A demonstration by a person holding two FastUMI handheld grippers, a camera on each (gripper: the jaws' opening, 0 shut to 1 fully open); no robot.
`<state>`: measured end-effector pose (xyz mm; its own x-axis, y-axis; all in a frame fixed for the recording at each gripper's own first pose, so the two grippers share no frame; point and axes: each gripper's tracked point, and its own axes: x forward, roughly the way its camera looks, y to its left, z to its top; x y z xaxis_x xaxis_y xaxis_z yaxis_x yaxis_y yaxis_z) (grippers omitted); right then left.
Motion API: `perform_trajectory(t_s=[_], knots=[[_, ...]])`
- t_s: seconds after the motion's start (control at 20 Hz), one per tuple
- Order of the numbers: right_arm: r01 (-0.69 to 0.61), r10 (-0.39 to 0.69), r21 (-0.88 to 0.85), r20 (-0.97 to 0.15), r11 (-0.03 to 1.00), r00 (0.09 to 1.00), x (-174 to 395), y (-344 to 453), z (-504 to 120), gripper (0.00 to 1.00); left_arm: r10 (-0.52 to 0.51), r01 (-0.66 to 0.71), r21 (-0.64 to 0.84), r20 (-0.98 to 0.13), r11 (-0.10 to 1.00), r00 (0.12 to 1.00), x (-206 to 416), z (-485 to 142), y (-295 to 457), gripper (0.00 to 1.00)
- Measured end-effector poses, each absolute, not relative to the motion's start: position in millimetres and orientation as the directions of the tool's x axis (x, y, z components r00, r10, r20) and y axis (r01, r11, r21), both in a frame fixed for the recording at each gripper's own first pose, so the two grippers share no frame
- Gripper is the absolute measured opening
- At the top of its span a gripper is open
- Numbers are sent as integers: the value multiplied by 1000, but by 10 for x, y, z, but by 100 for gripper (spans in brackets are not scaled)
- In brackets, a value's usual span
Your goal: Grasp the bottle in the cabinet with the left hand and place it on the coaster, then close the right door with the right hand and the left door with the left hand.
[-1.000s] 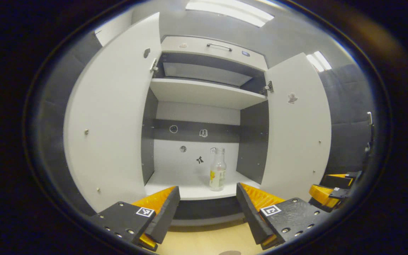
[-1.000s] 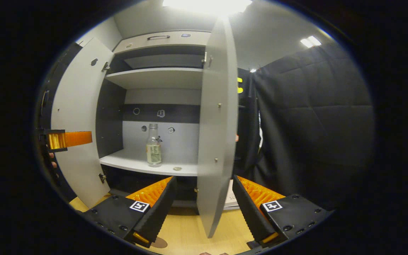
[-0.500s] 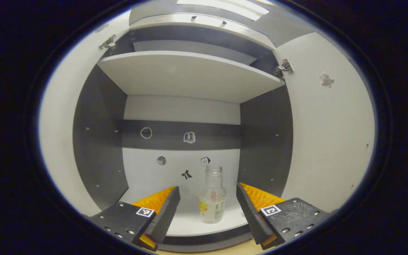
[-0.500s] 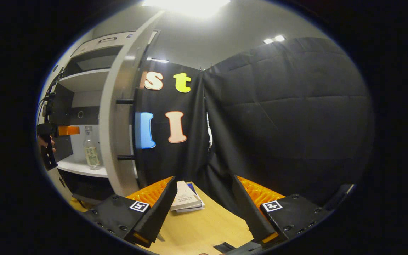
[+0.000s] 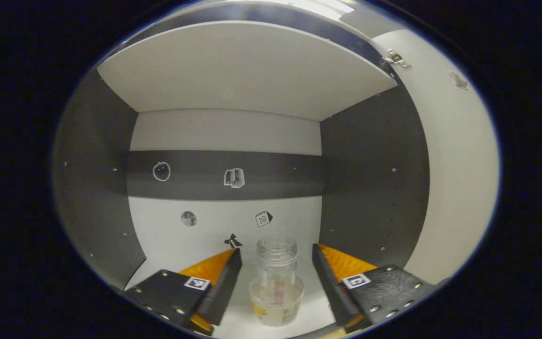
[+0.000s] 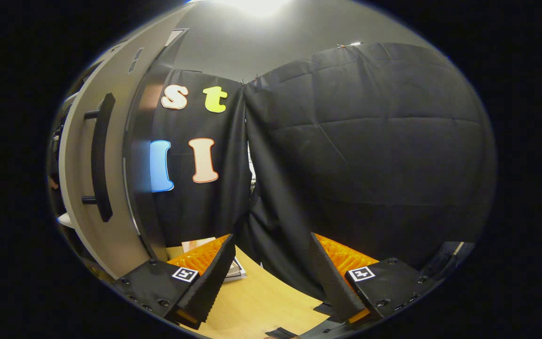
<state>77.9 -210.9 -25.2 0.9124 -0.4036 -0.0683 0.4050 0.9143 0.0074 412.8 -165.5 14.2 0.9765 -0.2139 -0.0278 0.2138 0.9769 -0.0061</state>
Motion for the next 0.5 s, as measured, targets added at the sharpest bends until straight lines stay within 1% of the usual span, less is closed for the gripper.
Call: perform_trajectory(t_s=[0.05, 0.1, 0.15, 0.2, 0.25, 0.3, 0.35, 0.5], knots=[[403, -402, 7, -74, 915, 913, 822, -2130, -274, 96, -224, 224, -5, -38, 975, 974, 4152, 131, -1696, 74], [401, -399, 9, -76, 916, 914, 857, -2138, -277, 100, -232, 232, -2, -49, 973, 972, 4185, 71, -1715, 65], [398, -396, 11, -76, 918, 915, 895, -2152, -276, 100, -230, 230, 3, -52, 973, 972, 4147, 74, -1699, 53], [391, -390, 11, -75, 920, 918, 936, -2148, -271, 100, -221, 221, 1, -51, 975, 974, 4195, 59, -1680, 50], [383, -381, 9, -74, 924, 921, 969, -2146, -271, 100, -240, 240, -3, -60, 971, 969, 4174, 55, -1719, 48], [376, -374, 4, -74, 927, 924, 999, -2134, -267, 100, -243, 243, -4, -58, 970, 968, 4134, 82, -1712, 48], [366, -365, 2, -72, 931, 928, 1024, -2115, -268, 100, -247, 247, -8, -54, 969, 968, 4079, 128, -1721, 38], [341, -340, 5, -70, 940, 938, 1070, -2063, -246, 100, -286, 285, -18, -36, 958, 958, 3822, 300, -1764, 38]])
